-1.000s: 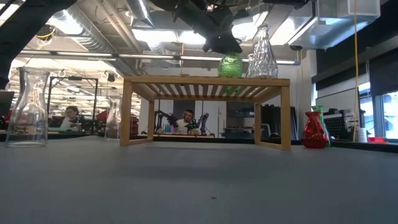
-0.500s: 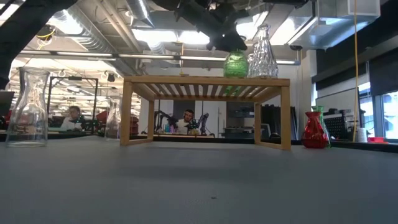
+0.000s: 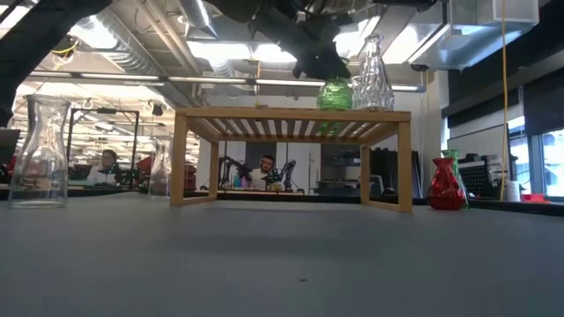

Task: Sort vases onto shelf
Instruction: Put the green vase on the shelf aligned with the other green vase

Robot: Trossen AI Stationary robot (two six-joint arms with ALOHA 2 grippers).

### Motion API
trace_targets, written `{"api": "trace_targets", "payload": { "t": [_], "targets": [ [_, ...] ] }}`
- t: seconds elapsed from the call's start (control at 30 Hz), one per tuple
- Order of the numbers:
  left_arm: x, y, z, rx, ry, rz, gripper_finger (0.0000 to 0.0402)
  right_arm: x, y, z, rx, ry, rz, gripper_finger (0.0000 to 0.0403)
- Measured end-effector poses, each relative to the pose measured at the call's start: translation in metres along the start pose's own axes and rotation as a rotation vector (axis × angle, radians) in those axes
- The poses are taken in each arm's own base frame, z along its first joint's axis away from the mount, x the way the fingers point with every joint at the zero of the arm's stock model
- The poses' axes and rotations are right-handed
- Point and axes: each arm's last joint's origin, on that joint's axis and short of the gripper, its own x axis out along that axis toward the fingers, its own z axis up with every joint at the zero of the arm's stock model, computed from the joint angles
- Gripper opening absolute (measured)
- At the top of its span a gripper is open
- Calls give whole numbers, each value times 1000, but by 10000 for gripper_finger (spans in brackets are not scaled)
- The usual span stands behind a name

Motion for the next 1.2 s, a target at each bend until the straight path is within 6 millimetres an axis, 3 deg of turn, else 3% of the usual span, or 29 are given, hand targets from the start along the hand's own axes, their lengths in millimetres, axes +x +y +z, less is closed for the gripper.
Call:
{"api": "trace_targets", "payload": {
  "t": [0.57,1.2],
  "targets": [
    [0,0,-1,-2,5,0,182,0,0,0,-1,1,0,170],
    [-6,1,3,5,32,31,236,0,0,0,-2,2,0,170]
  ]
}}
